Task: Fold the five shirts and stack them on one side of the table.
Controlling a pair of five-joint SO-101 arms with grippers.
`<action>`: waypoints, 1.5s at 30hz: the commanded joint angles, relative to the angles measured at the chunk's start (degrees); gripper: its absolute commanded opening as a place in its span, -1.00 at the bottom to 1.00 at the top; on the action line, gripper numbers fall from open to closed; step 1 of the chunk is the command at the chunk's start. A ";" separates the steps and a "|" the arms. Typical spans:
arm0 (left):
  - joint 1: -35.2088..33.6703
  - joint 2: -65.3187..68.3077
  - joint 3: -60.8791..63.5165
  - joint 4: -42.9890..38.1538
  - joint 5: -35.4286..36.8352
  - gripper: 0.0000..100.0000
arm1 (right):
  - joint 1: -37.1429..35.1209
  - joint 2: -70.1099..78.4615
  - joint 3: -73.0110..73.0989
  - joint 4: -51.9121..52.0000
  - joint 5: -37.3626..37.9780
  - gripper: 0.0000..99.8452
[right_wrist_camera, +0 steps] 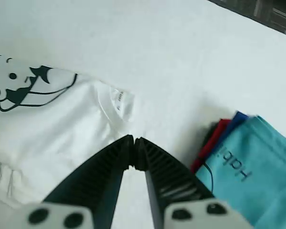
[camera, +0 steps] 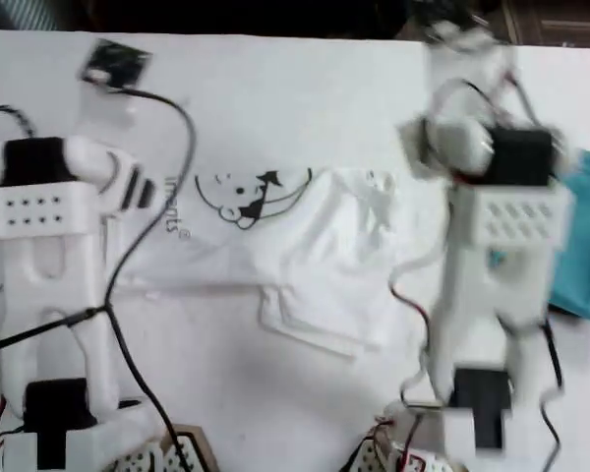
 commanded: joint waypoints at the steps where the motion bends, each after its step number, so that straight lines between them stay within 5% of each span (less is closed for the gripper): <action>1: 7.43 0.40 -1.58 0.62 -0.70 -0.60 | 7.43 -13.23 7.91 0.04 -0.26 -0.96; 9: 25.80 6.73 -1.93 0.62 -6.68 -0.45 | 19.12 -24.92 19.78 0.04 0.35 -0.96; 19: 41.54 22.37 -5.10 0.70 -6.77 -0.45 | 20.88 -29.67 25.05 0.04 0.35 -0.96; 29: 48.84 33.63 -6.86 1.23 -14.24 -0.45 | 20.88 -31.96 29.27 0.04 0.35 -0.96; 45: 52.26 45.49 -6.86 -7.91 -13.80 -0.48 | 20.62 -31.43 29.27 -0.04 0.35 -0.96</action>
